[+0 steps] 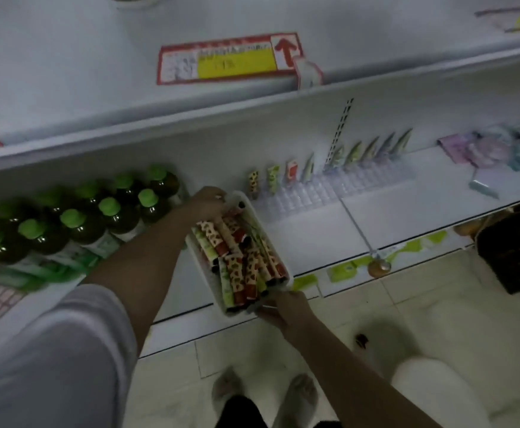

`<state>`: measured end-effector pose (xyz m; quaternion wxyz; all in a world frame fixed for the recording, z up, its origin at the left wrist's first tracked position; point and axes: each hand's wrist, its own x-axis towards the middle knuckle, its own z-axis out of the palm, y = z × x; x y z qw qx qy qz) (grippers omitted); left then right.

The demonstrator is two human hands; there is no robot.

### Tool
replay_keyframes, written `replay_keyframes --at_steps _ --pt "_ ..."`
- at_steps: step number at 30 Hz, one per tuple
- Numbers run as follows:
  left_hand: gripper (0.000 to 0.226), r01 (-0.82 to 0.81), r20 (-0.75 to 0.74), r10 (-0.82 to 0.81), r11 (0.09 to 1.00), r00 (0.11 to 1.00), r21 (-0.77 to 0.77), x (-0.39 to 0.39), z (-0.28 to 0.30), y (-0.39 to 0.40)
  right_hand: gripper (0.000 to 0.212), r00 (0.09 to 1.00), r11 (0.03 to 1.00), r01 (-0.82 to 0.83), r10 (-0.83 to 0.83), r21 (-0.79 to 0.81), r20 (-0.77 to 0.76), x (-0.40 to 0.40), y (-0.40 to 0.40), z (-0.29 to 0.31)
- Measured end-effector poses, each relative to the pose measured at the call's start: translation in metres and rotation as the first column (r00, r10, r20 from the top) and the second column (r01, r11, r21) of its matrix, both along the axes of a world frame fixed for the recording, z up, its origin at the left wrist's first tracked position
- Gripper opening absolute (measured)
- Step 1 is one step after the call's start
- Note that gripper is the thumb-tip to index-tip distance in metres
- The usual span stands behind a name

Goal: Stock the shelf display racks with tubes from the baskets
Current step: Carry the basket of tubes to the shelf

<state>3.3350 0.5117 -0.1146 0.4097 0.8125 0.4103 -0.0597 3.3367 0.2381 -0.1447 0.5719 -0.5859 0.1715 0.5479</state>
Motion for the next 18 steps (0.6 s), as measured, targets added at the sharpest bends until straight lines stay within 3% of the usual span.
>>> replay_keyframes --at_steps 3,6,9,11,14,15,18 --pt "0.042 -0.056 0.056 0.060 0.996 0.997 -0.074 0.008 -0.017 0.005 0.027 0.999 0.997 0.037 -0.034 0.066 -0.034 -0.003 0.011 -0.016" --pt "0.044 -0.186 0.219 0.217 0.971 0.951 -0.151 -0.007 -0.022 -0.007 0.022 0.995 0.990 0.065 -0.055 0.127 -0.081 -0.018 0.018 -0.022" --pt "0.038 -0.339 0.417 0.255 0.930 0.872 0.141 -0.050 -0.020 -0.056 0.023 0.999 0.995 -0.003 0.007 0.100 -0.037 -0.024 0.012 -0.022" --pt "0.035 -0.500 0.500 0.361 0.848 0.787 0.174 -0.089 -0.028 -0.102 0.027 0.960 0.981 -0.182 0.192 -0.065 0.205 -0.014 0.006 -0.022" --pt "0.038 -0.558 0.509 0.515 0.826 0.689 -0.080 -0.125 -0.043 -0.156 0.041 0.674 0.924 -0.276 0.383 -0.266 0.632 0.007 0.003 -0.015" --pt "0.036 -0.526 0.504 0.533 0.833 0.680 -0.171 -0.129 -0.045 -0.165 0.045 0.578 0.909 -0.309 0.413 -0.280 0.704 0.011 0.005 -0.010" --pt "0.037 -0.518 0.484 0.534 0.836 0.693 -0.180 -0.129 -0.043 -0.164 0.030 0.334 0.814 -0.479 0.515 -0.328 0.789 0.016 0.013 -0.004"
